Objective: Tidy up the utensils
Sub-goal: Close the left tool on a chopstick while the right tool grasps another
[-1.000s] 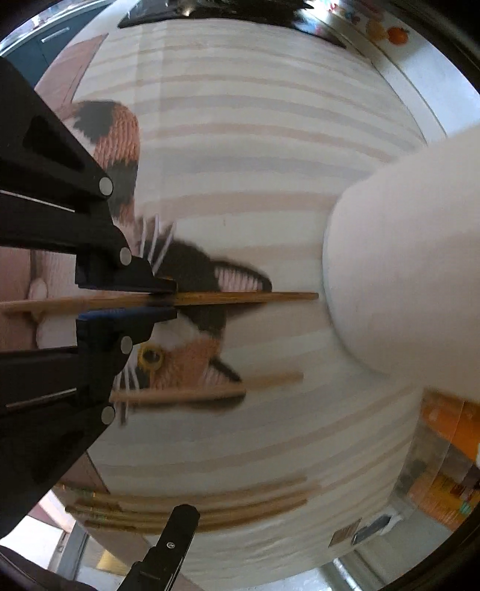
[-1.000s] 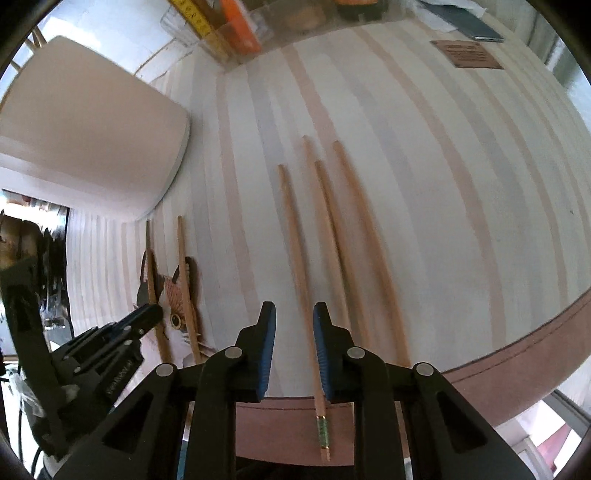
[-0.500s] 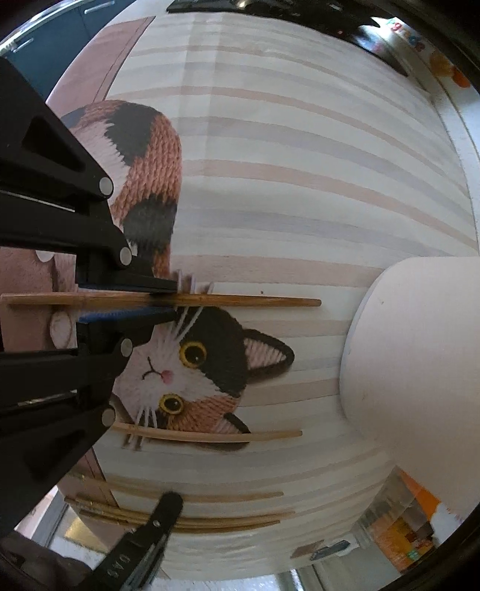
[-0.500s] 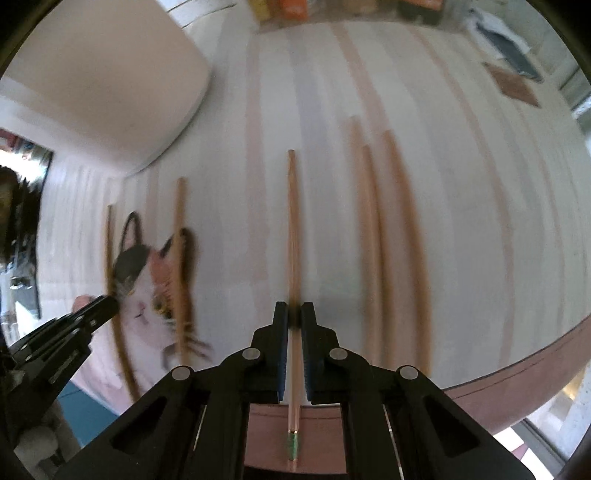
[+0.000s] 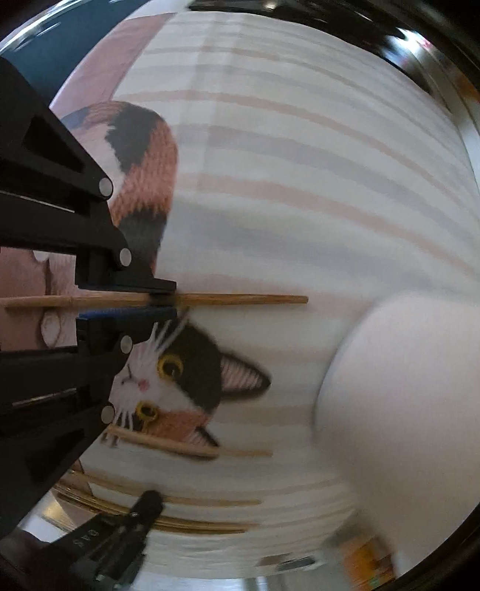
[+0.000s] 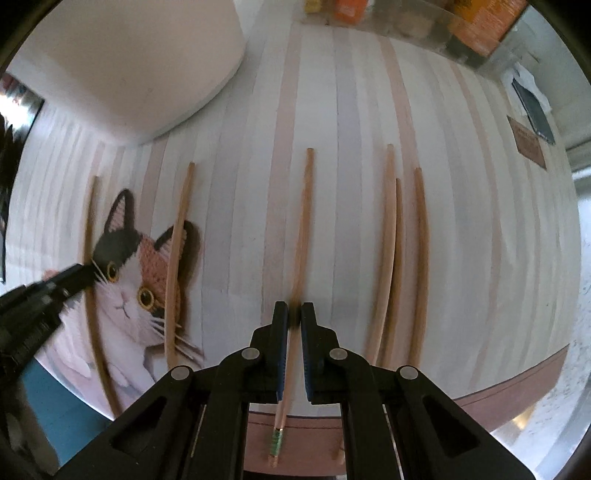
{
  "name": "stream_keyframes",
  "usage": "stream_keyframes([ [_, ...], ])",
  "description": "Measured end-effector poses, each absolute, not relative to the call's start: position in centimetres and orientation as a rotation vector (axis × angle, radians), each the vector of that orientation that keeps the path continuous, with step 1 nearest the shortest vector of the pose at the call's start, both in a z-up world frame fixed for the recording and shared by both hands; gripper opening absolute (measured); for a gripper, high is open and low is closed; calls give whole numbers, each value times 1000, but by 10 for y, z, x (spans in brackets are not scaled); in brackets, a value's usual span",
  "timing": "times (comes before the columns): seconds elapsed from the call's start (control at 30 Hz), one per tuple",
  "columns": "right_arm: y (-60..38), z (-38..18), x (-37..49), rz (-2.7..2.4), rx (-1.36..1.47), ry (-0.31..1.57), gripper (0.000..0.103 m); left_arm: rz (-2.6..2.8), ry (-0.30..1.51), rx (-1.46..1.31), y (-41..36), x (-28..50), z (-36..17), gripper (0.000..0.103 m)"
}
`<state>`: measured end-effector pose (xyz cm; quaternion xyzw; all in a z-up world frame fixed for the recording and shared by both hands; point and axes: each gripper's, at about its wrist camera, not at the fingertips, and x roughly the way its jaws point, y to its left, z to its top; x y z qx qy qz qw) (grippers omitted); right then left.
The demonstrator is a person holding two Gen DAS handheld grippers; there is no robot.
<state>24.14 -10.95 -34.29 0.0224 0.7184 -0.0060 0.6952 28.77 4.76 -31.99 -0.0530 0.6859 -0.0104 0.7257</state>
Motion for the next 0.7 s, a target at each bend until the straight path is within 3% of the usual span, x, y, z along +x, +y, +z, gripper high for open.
stream_keyframes([
  [0.27,-113,-347,239,-10,20,1601,8,-39,1519,-22,55,293,-314,7],
  [0.7,-96,-340,231,-14,-19,1587,9,-18,1495,-6,-7,262,-328,5],
])
